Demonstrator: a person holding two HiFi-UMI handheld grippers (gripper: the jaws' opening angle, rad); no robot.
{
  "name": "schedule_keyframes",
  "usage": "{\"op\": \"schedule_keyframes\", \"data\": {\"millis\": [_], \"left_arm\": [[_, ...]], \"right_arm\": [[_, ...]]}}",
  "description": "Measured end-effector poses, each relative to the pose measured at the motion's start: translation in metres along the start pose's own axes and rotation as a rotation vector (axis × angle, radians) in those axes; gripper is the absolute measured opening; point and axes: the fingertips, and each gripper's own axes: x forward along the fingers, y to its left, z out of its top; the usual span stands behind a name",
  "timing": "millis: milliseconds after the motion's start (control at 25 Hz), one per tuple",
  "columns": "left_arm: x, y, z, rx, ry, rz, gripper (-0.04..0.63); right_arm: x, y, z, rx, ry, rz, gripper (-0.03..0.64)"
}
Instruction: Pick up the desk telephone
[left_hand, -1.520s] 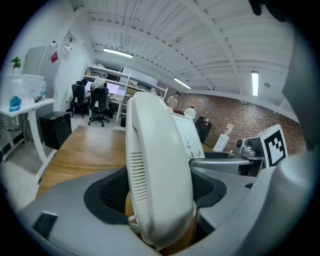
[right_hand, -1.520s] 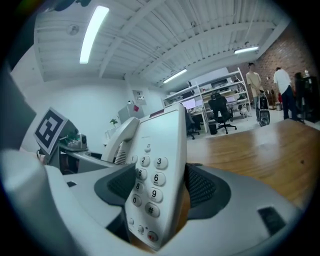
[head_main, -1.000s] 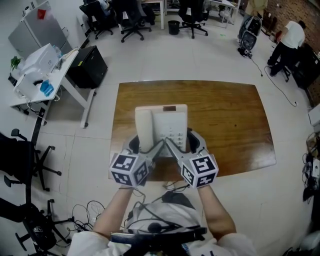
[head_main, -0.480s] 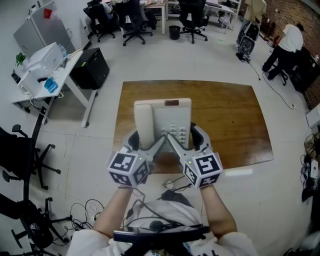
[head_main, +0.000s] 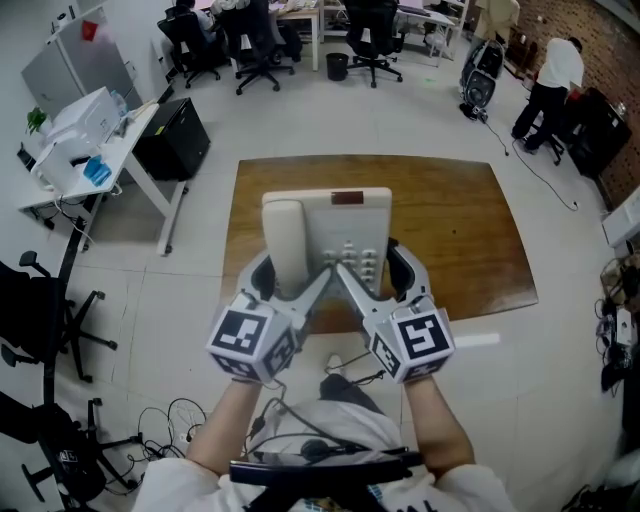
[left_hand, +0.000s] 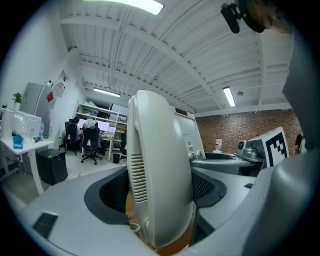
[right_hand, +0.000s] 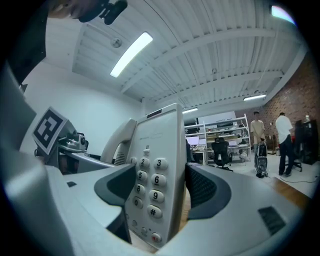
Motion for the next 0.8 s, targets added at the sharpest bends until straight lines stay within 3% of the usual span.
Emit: {"op": "schedule_keyframes", "data": {"millis": [800], "left_arm": [[-0.037,-0.010,0.000,-0.005,-0.003,0.000,0.347]], "right_arm": [[-0.024,0.029,0.001,-0.007,-0.005,-0.009,0.325]]}}
